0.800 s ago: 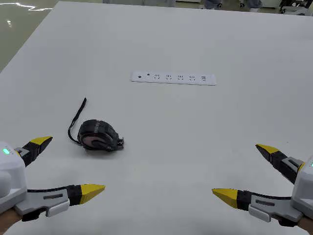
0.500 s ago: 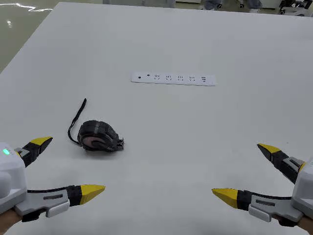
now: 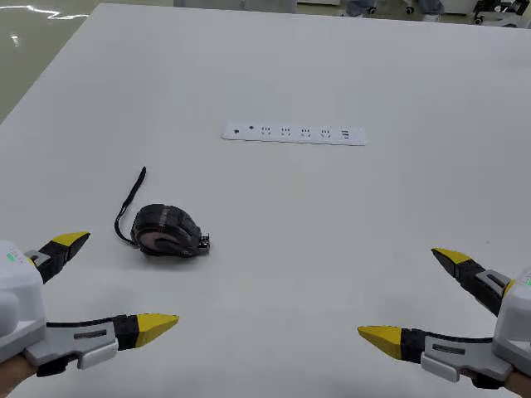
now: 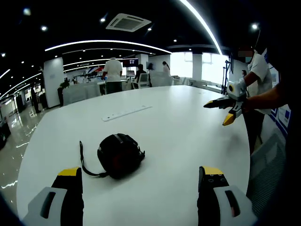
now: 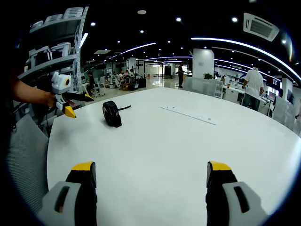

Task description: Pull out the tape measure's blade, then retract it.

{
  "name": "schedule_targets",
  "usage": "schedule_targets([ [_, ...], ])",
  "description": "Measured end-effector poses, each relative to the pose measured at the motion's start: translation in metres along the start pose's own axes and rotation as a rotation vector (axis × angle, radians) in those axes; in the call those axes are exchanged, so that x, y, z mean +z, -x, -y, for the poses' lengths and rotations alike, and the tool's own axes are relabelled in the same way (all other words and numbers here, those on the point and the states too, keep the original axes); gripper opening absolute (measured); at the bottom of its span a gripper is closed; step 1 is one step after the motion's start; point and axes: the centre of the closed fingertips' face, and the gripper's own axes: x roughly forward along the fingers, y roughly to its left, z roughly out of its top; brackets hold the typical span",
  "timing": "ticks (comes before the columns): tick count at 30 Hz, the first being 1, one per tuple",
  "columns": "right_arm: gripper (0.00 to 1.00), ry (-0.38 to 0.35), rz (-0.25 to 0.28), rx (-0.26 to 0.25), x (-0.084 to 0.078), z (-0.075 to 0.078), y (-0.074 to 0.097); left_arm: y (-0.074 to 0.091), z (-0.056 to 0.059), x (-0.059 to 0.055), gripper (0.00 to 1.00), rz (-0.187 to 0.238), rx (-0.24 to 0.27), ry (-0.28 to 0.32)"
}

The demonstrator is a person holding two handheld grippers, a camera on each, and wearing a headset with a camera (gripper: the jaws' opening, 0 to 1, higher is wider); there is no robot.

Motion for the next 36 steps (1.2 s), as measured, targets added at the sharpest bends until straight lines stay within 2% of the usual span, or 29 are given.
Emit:
schedule_targets([
  [26,1.0,-0.013,-0.004,0.006,-0.002,0.003,-0.003,-0.003,-0.002,0.001,1.0,-0.01,-0.014,-0.013],
  [27,1.0,-0.012,-0.015,0.018,-0.004,0.002,-0.005,-0.004,-0.005,0.001,1.0,-0.019,-0.019,-0.022],
  [36,1.0,-0.002,-0.025,0.044,-0.003,0.003,-0.01,-0.007,-0.008,0.0,1.0,-0.034,-0.037,-0.027],
])
